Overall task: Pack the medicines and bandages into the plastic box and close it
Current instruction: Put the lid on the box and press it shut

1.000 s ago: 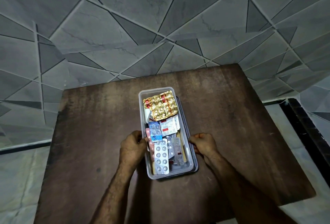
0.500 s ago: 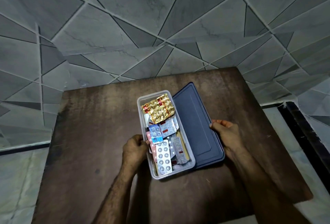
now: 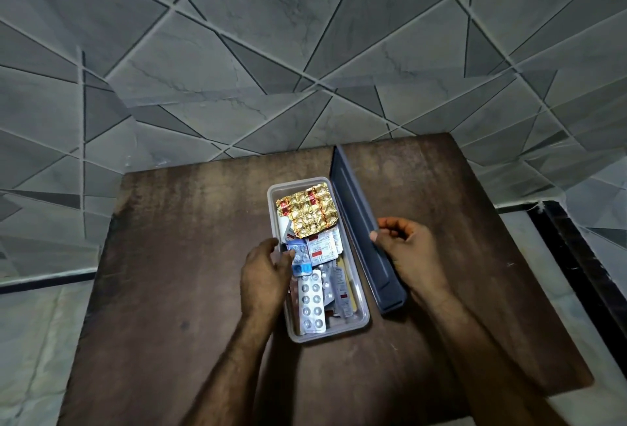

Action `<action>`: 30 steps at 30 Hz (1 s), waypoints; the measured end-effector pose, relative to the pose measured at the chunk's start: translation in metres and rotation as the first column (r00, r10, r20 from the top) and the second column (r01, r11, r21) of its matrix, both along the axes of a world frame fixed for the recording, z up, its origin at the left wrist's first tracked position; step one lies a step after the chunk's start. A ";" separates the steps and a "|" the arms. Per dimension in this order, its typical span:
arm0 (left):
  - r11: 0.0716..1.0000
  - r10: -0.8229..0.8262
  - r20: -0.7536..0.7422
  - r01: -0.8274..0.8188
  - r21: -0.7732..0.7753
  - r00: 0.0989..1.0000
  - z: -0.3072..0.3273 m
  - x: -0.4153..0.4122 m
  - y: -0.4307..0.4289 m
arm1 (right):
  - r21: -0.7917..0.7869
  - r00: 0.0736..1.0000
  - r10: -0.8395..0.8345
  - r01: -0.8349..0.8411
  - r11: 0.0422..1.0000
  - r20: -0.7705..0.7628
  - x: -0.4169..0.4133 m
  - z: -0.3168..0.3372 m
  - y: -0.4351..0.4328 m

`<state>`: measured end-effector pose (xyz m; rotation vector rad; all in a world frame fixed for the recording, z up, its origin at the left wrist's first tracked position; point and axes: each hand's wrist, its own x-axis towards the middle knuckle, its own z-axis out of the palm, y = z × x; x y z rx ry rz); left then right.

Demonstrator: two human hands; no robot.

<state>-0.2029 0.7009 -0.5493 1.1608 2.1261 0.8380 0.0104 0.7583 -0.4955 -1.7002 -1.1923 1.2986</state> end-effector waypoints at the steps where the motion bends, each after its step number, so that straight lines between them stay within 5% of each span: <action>1: 0.998 -0.024 0.033 0.022 0.056 0.999 0.008 0.006 0.003 | 0.005 1.000 0.015 -0.015 1.000 0.024 -0.005 -0.002 -0.003; 3: 0.994 -0.102 0.275 0.086 0.069 0.956 0.021 0.022 0.012 | 0.015 0.998 0.035 -0.036 0.999 0.051 -0.017 -0.003 -0.010; 5: 0.994 -0.106 0.591 0.103 0.038 0.800 0.029 0.038 0.020 | 0.032 0.995 0.067 -0.069 0.997 0.079 -0.031 -0.003 -0.020; 7: 0.995 -0.093 0.685 0.089 0.041 0.723 0.028 0.049 0.027 | 0.055 0.987 0.106 -0.113 0.992 0.118 -0.043 -0.004 -0.029; 11: 0.995 0.078 0.645 -0.098 -0.005 0.760 0.015 0.044 0.030 | 0.073 0.961 0.214 -0.229 0.971 0.178 -0.050 -0.010 -0.036; 16: 0.989 0.141 0.625 -0.141 -0.049 0.768 0.003 0.028 0.026 | 0.087 0.968 0.107 -0.130 0.988 0.226 -0.024 -0.025 -0.024; 21: 0.989 0.129 0.645 -0.141 -0.034 0.753 0.001 0.017 0.021 | -0.068 0.927 0.132 -0.116 0.991 0.351 -0.007 -0.051 -0.014; 30: 0.973 0.228 0.573 -0.212 -0.096 0.788 -0.017 -0.010 0.012 | -0.159 0.978 0.078 -0.047 0.986 0.196 -0.013 -0.070 -0.012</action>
